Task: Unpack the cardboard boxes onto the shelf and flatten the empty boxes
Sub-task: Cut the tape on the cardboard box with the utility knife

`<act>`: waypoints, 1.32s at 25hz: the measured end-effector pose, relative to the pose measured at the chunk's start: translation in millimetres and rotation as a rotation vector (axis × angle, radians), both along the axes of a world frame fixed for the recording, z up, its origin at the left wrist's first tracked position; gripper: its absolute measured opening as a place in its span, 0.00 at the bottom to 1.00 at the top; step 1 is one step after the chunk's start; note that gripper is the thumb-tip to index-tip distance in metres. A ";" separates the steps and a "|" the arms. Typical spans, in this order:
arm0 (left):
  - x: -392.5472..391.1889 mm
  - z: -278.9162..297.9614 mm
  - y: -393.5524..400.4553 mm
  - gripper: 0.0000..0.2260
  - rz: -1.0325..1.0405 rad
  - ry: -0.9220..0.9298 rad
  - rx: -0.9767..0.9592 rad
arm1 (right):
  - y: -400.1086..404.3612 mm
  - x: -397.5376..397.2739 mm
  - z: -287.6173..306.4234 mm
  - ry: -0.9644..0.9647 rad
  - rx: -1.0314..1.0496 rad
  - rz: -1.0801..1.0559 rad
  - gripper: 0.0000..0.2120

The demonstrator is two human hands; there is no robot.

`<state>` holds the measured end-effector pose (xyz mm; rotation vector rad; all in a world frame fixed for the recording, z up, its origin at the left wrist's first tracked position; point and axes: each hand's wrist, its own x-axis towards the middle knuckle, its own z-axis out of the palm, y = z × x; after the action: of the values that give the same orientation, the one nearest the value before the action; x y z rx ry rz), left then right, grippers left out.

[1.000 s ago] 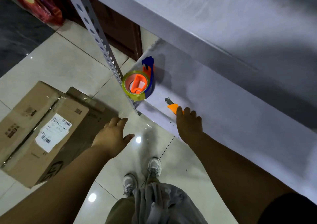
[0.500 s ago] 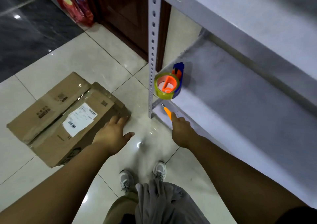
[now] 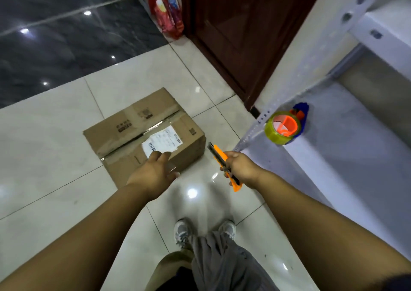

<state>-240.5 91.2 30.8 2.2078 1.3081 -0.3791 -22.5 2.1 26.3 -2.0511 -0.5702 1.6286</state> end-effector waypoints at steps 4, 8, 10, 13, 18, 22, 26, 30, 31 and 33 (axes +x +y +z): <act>-40.3 -0.5 13.0 0.29 0.070 -0.006 0.019 | 29.6 -36.1 10.0 0.031 -0.045 0.046 0.18; -73.4 -1.6 20.4 0.28 0.141 -0.013 0.027 | 55.5 -71.4 12.5 0.070 -0.022 0.069 0.16; -85.4 -4.2 24.0 0.28 0.165 -0.003 0.027 | 65.7 -82.5 6.8 0.056 0.030 0.142 0.14; -96.7 -9.8 26.0 0.29 0.213 0.009 0.024 | 77.5 -90.6 1.9 0.039 0.099 0.248 0.10; -97.7 -22.2 31.6 0.29 0.301 0.015 0.009 | 99.6 -85.0 -0.6 0.061 0.130 0.303 0.08; -88.3 -29.9 34.4 0.29 0.402 0.011 0.002 | 123.0 -69.7 -7.1 0.018 0.147 0.345 0.08; -69.1 -37.0 34.9 0.28 0.519 0.015 -0.001 | 149.4 -51.6 -15.5 -0.050 0.178 0.424 0.11; -58.3 -47.8 36.7 0.28 0.605 -0.011 -0.007 | 173.0 -43.0 -24.9 -0.136 0.196 0.511 0.14; -57.7 -51.8 37.1 0.28 0.622 -0.014 -0.010 | 178.6 -43.5 -27.7 -0.156 0.205 0.530 0.14; -58.7 -62.4 38.0 0.28 0.644 -0.008 -0.017 | 188.7 -46.9 -36.2 -0.169 0.219 0.566 0.12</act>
<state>-299.2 129.1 -31.5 1.6425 1.8955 -0.1283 -69.4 190.8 -9.9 -1.9780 -1.4271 1.5873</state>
